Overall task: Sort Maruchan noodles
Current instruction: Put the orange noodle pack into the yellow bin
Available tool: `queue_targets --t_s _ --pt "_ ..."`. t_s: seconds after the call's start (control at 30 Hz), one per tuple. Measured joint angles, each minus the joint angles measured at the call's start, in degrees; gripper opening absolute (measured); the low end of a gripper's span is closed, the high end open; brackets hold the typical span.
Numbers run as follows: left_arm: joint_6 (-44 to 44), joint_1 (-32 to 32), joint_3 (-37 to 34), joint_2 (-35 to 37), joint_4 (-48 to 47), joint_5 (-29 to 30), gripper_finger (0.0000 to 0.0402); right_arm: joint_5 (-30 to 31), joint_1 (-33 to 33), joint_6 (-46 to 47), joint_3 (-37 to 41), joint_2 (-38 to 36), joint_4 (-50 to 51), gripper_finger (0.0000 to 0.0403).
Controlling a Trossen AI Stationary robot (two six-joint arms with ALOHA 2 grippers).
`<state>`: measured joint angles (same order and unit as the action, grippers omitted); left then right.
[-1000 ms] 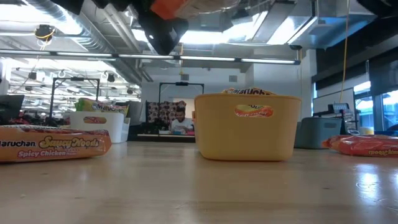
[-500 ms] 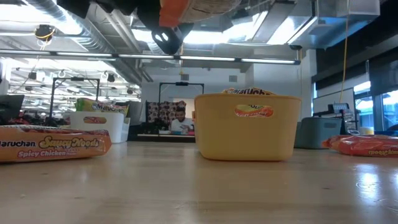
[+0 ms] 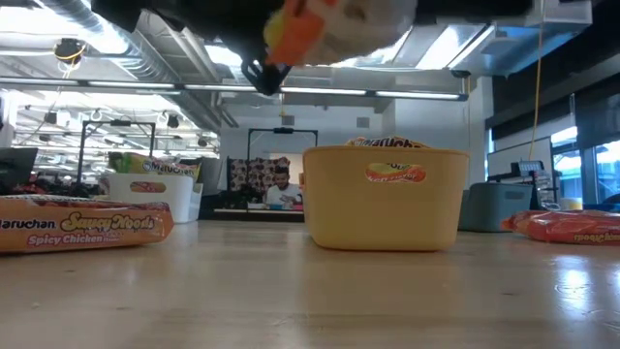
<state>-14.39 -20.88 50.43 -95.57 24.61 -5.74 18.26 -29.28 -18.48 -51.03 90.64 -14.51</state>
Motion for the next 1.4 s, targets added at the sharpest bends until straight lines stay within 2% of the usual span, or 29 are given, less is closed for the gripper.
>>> queue_targets --t_s 0.13,0.3,0.4,0.57,0.67,0.83,0.97,1.07,1.23,1.4 --pt "1.88 0.0 0.02 0.02 -2.18 4.88 0.0042 10.37 -2.09 3.85 0.0 -4.76 11.32 0.0248" --pt "6.5 0.15 0.06 0.04 -3.55 13.84 0.004 20.85 -5.56 13.81 0.0 -11.17 25.66 0.0276" --pt "12.8 0.11 2.68 0.04 -7.82 22.98 0.004 22.34 -7.57 21.39 0.0 -14.11 32.71 0.0277" --pt "25.8 -0.76 12.71 0.0 -23.12 40.39 0.004 22.57 -9.92 33.22 0.0 -15.63 42.79 0.0263" --pt "31.01 -0.58 16.26 -0.48 -29.18 46.93 0.004 24.11 -11.11 37.99 0.0 -15.6 47.64 0.0248" --pt "35.5 0.88 17.02 -1.77 -32.77 47.95 0.004 28.54 -11.32 42.68 0.24 -15.6 53.19 0.0212" --pt "36.01 0.92 17.03 -4.88 -33.41 48.28 0.004 29.67 -11.17 44.05 0.24 -15.6 54.93 0.0182" --pt "37.19 0.7 17.94 -7.78 -33.56 48.33 0.004 31.16 -11.19 43.97 0.24 -15.59 54.83 0.0164" --pt "37.26 0.49 21.95 -11.57 -41.35 47.68 0.004 31.77 -11.19 43.97 0.24 -15.57 53.75 0.0147" --pt "37.01 -0.57 25.35 -12.47 -43.35 43.86 0.004 34.68 -11.15 42.34 0.24 -15.54 48.16 0.0136"
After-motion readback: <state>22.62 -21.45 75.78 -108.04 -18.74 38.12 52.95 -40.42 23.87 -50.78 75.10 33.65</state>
